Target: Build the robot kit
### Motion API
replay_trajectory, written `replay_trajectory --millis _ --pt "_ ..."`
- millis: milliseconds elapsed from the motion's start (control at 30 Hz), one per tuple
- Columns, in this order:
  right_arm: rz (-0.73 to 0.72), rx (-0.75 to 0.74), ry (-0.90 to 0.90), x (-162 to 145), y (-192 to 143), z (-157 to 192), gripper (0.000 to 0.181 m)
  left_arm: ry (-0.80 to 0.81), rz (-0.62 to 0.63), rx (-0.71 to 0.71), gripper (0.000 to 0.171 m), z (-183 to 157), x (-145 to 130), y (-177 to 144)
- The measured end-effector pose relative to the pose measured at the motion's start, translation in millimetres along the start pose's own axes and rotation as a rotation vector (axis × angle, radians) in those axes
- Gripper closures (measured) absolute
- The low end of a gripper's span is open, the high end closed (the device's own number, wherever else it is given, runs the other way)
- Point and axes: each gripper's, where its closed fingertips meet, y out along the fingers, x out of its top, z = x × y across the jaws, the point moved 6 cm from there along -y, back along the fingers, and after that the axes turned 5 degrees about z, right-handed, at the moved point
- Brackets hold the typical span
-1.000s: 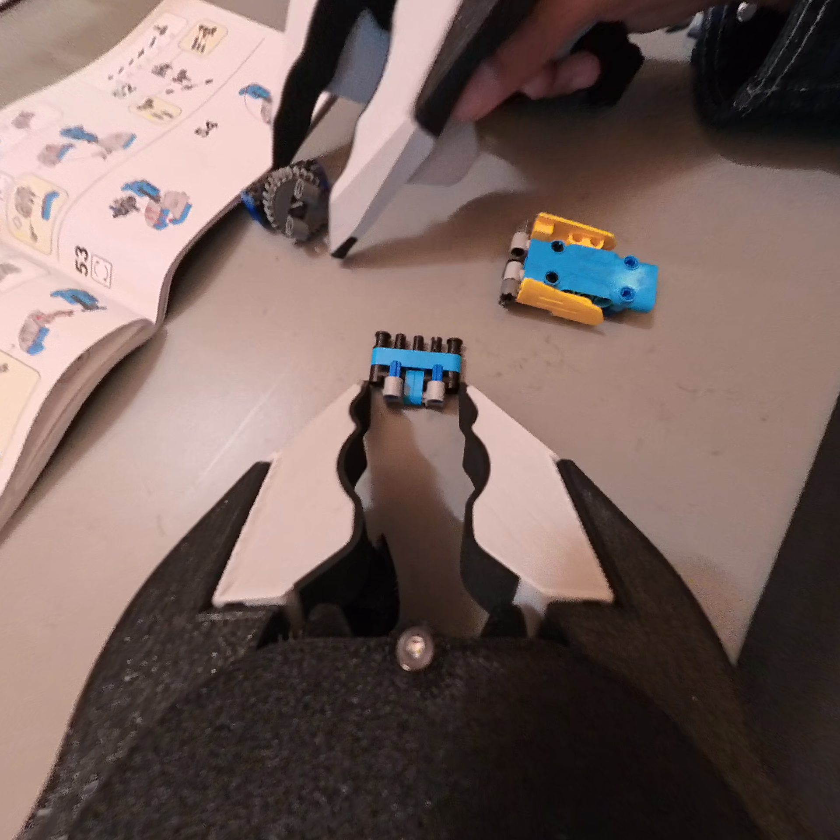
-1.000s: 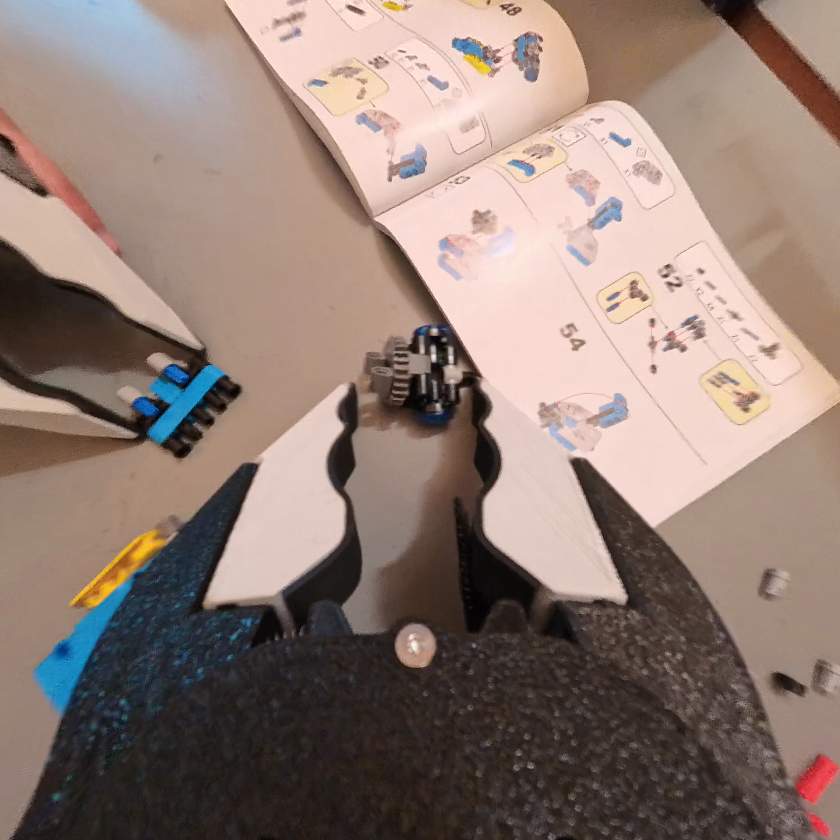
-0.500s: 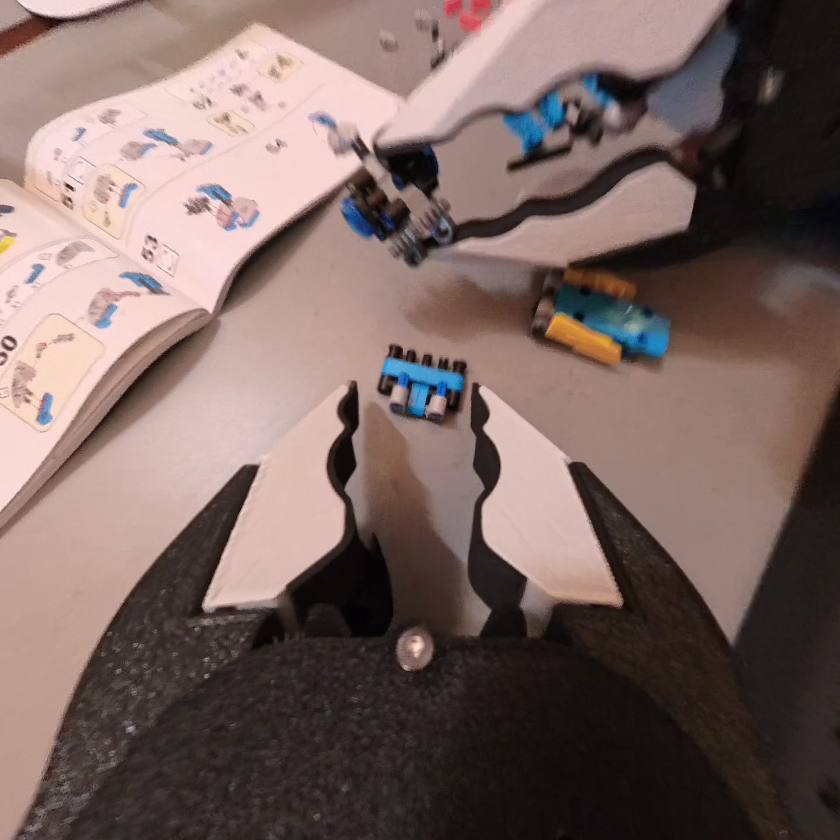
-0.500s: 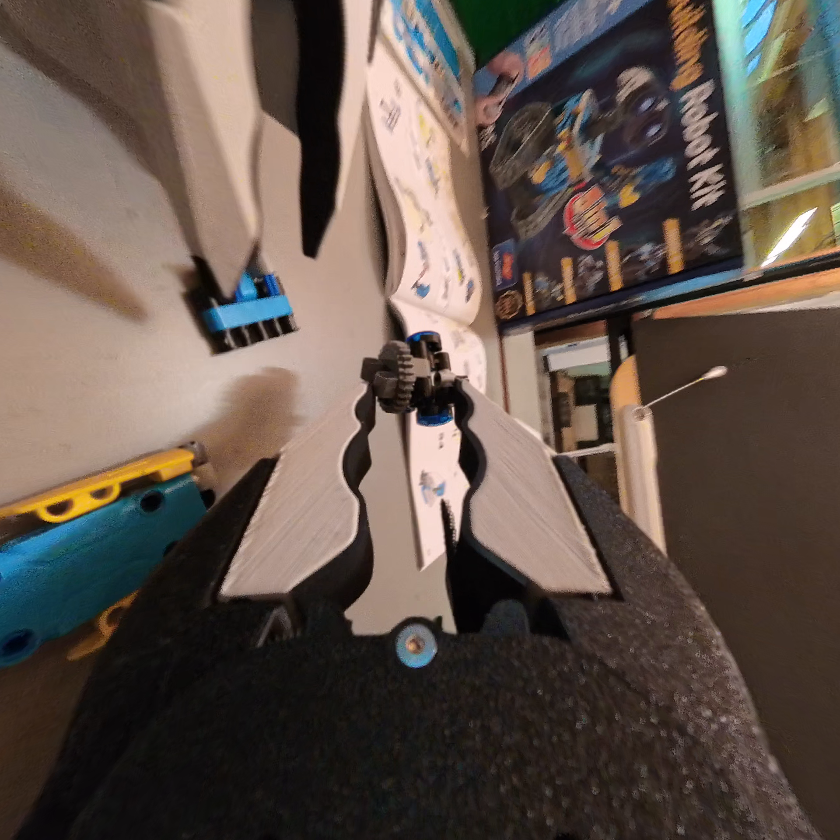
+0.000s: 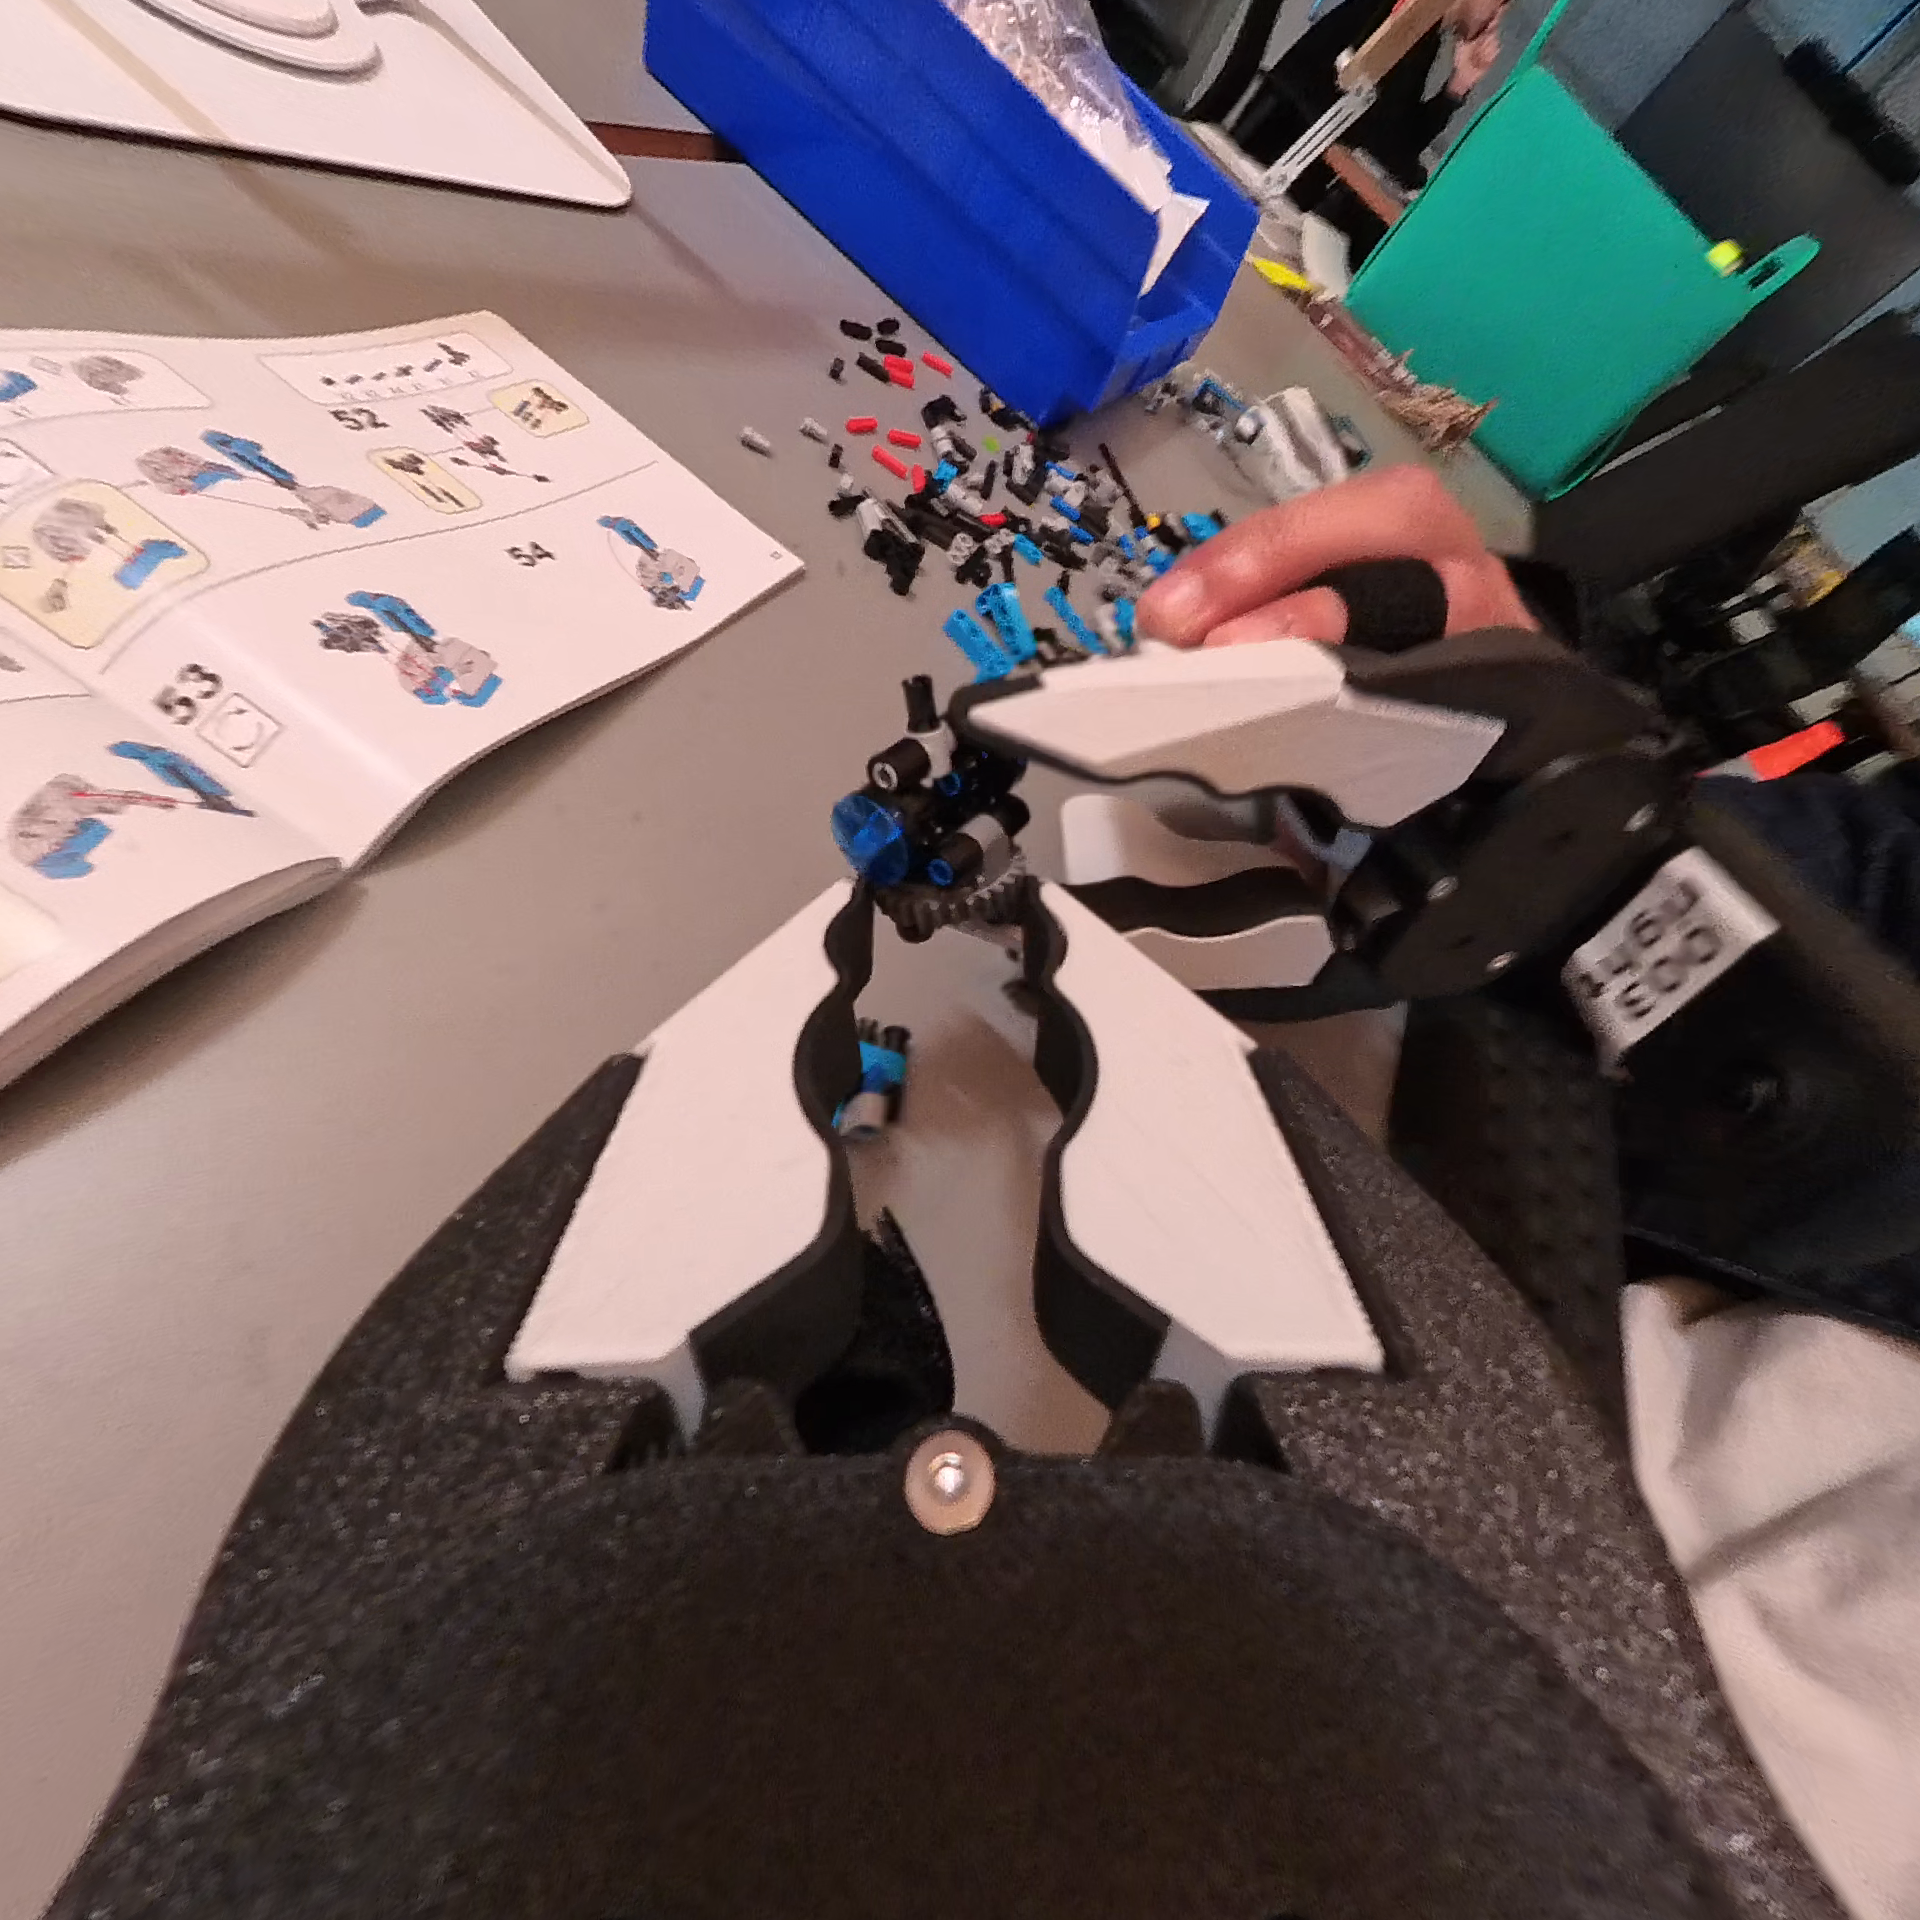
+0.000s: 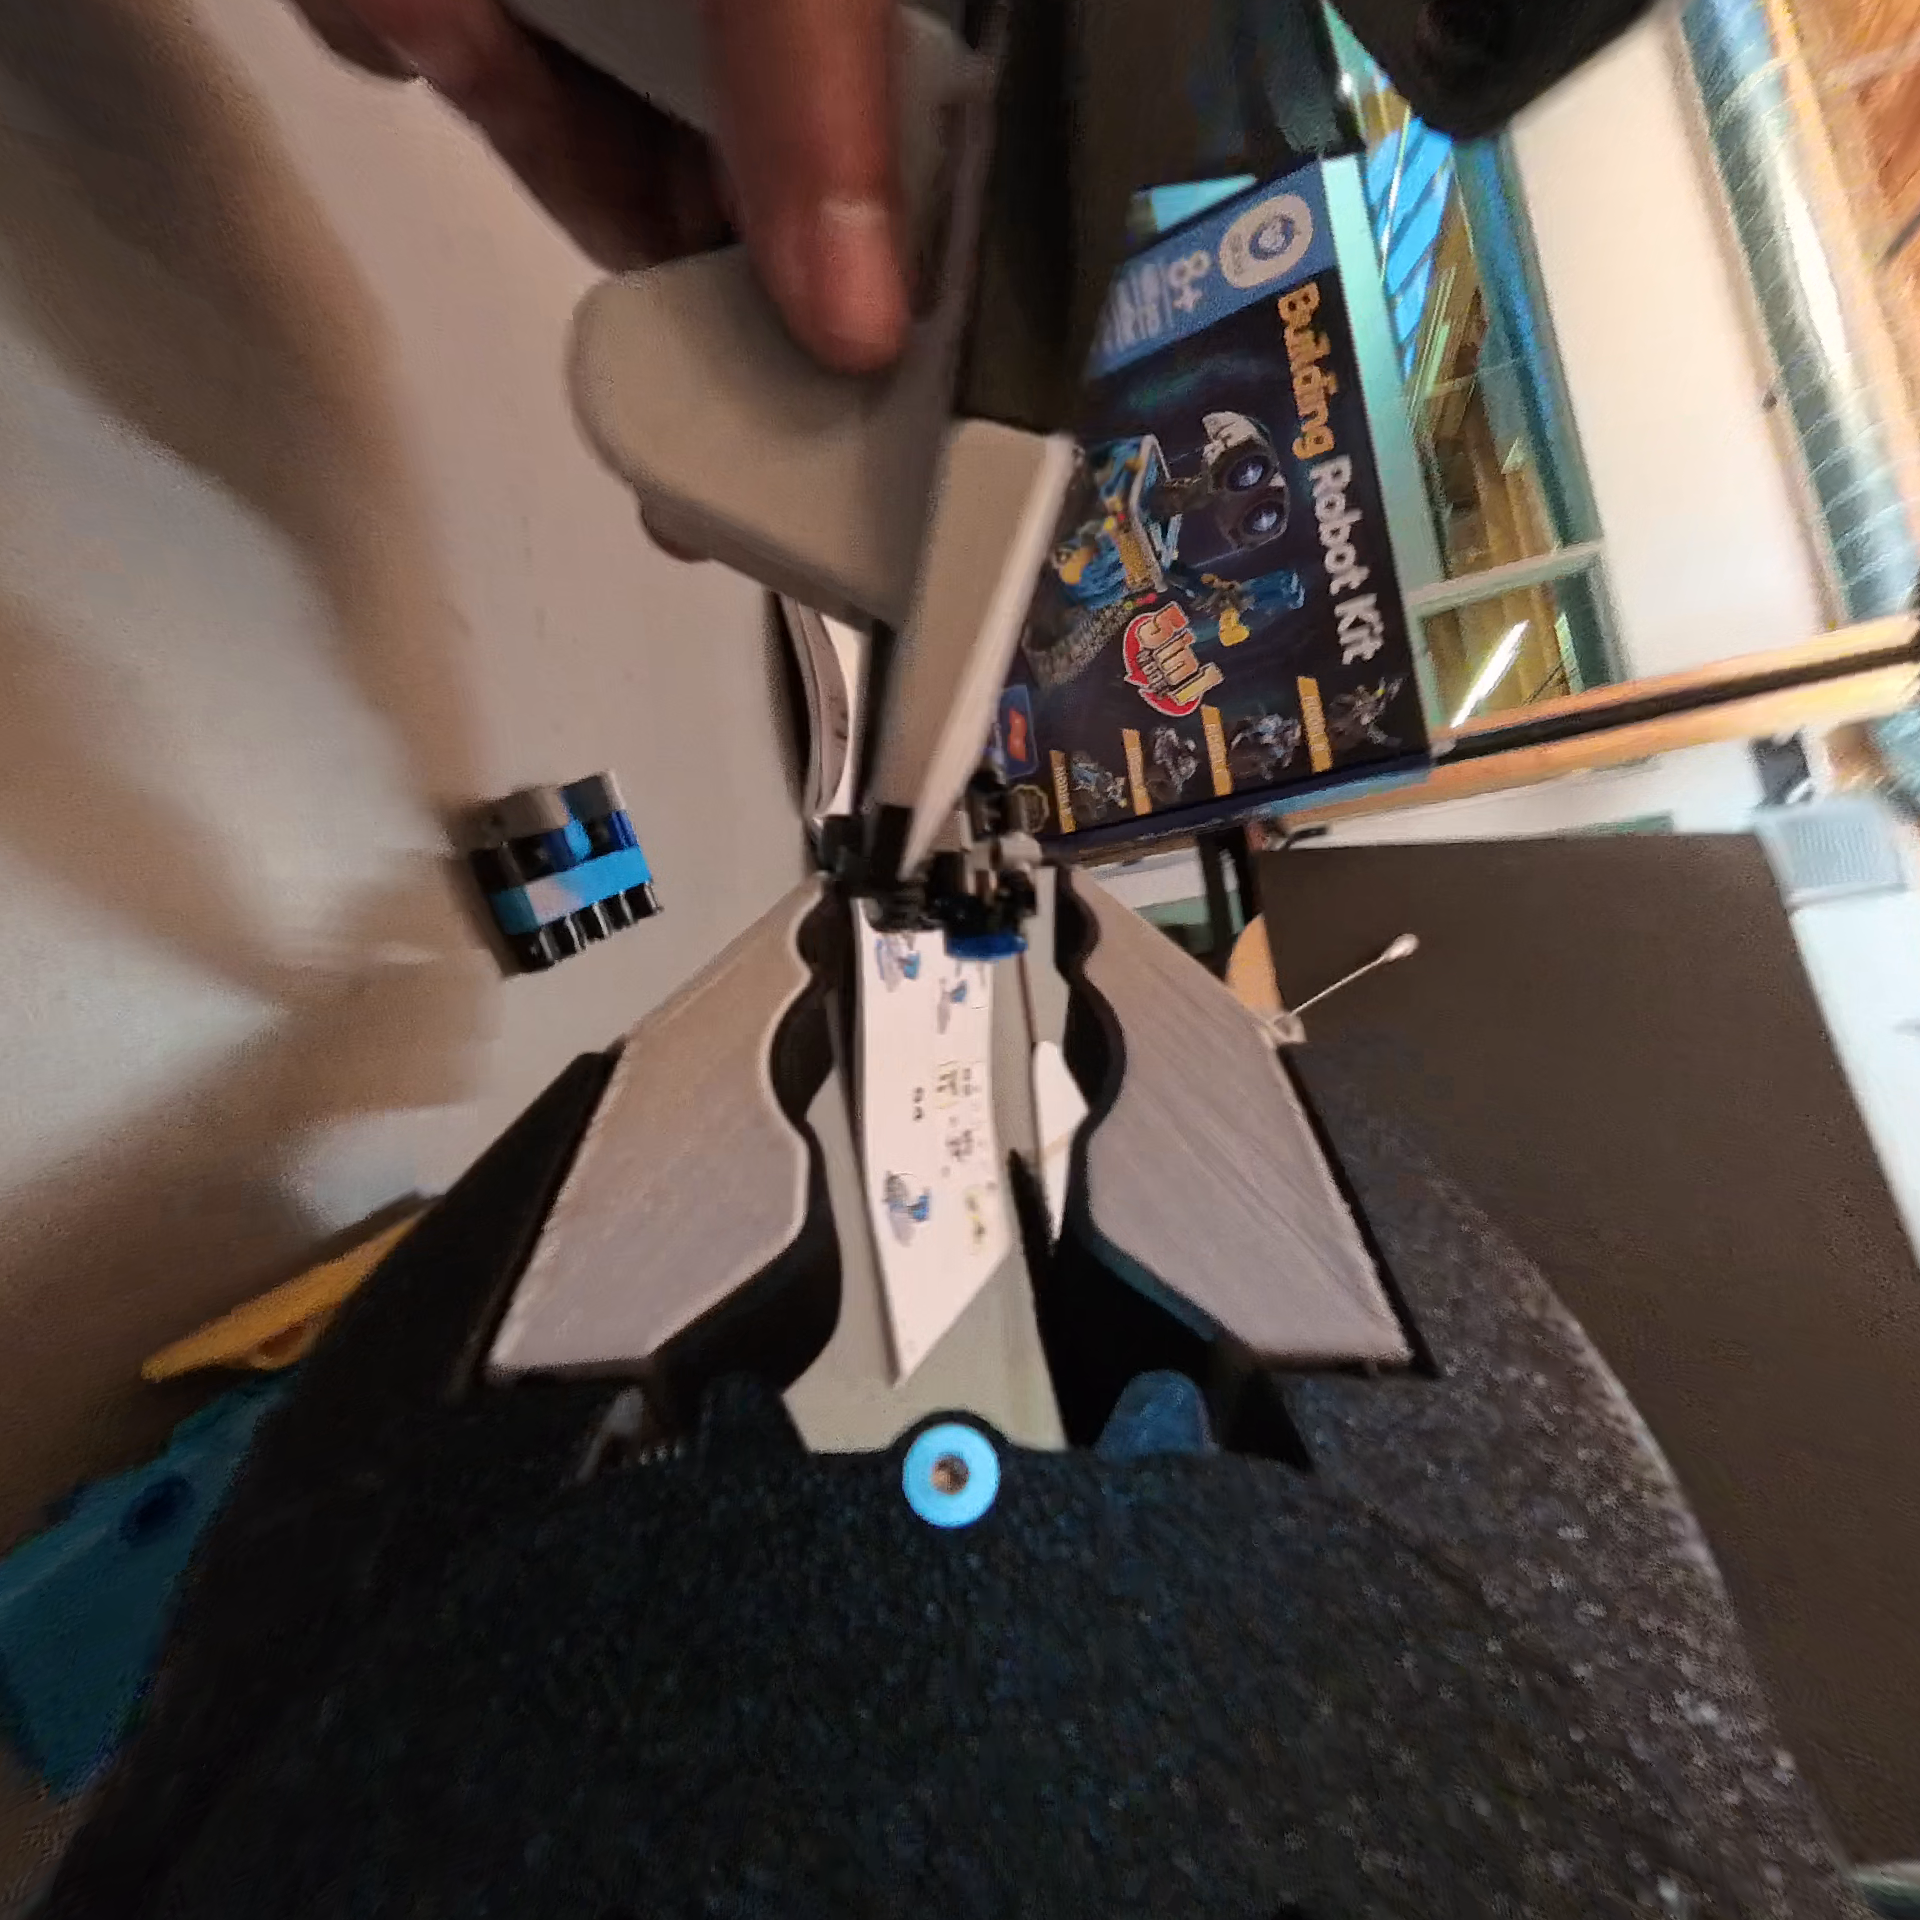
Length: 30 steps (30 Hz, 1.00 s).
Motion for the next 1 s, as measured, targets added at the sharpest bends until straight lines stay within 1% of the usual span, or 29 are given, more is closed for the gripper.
replay_trajectory --millis 33,67,100,133,200,233,267,300,333,367,400,433,500,533,567,633,667,700,800,833,867,900,933,1000 --pt "0.001 0.029 0.084 -3 0 -2 0.135 0.041 0.005 0.038 0.143 2 0 -1" --pt "0.003 0.109 0.189 -7 0 -2 0.126 0.101 0.004 0.091 0.143 4 0 -3" --pt "0.004 0.208 0.337 -11 0 -5 0.117 0.182 0.005 0.156 0.144 6 0 -5" --pt "-0.007 0.34 0.517 -16 -1 -9 0.109 0.277 0.009 0.212 0.144 5 0 -7" --pt "-0.04 0.58 0.91 -25 1 -21 0.1 0.441 0.0 0.293 0.144 -2 -1 -8" --pt "-0.059 0.685 1.096 -29 3 -25 0.1 0.494 0.006 0.329 0.144 -4 -2 -6" --pt "-0.088 0.799 1.246 -31 5 -27 0.11 0.542 0.018 0.364 0.144 -7 -4 -3" --pt "-0.112 0.898 1.339 -30 5 -26 0.123 0.589 0.033 0.402 0.144 -9 -6 1" --pt "-0.092 0.926 1.391 -30 6 -24 0.126 0.625 0.049 0.434 0.144 -11 -7 5" --pt "-0.029 0.903 1.414 -33 9 -20 0.128 0.65 0.06 0.458 0.143 -13 -8 9" --pt "0.007 0.911 1.404 -32 9 -14 0.13 0.667 0.067 0.484 0.143 -14 -8 12" --pt "0.038 0.937 1.376 -29 8 -7 0.127 0.688 0.089 0.514 0.144 -13 -9 14" --pt "0.101 0.89 1.378 -31 9 -4 0.132 0.755 0.121 0.585 0.144 -12 -12 18" --pt "0.115 0.868 1.405 -31 9 -5 0.142 0.789 0.127 0.594 0.144 -14 -13 20" --pt "0.118 0.853 1.424 -31 9 -5 0.143 0.813 0.126 0.599 0.144 -17 -13 21" --pt "0.143 0.843 1.418 -30 9 -2 0.136 0.857 0.131 0.621 0.144 -20 -13 23" --pt "0.146 0.849 1.425 -29 9 0 0.137 0.87 0.134 0.622 0.144 -22 -14 24" --pt "0.144 0.875 1.434 -27 9 3 0.144 0.87 0.131 0.617 0.143 -24 -15 26" --pt "0.199 0.889 1.434 -26 9 6 0.145 0.829 0.141 0.598 0.143 -23 -18 28" --pt "0.229 0.903 1.425 -27 9 6 0.145 0.8 0.149 0.58 0.143 -22 -20 29" --pt "0.28 0.877 1.41 -33 10 5 0.146 0.765 0.175 0.563 0.144 -18 -23 28" --pt "0.326 0.85 1.376 -40 11 3 0.146 0.724 0.199 0.538 0.137 -12 -27 25" --pt "0.382 0.858 1.338 -47 11 2 0.146 0.68 0.207 0.488 0.136 -7 -31 21" --pt "0.485 0.941 1.273 -53 8 3 0.146 0.584 0.213 0.358 0.135 2 -34 10"
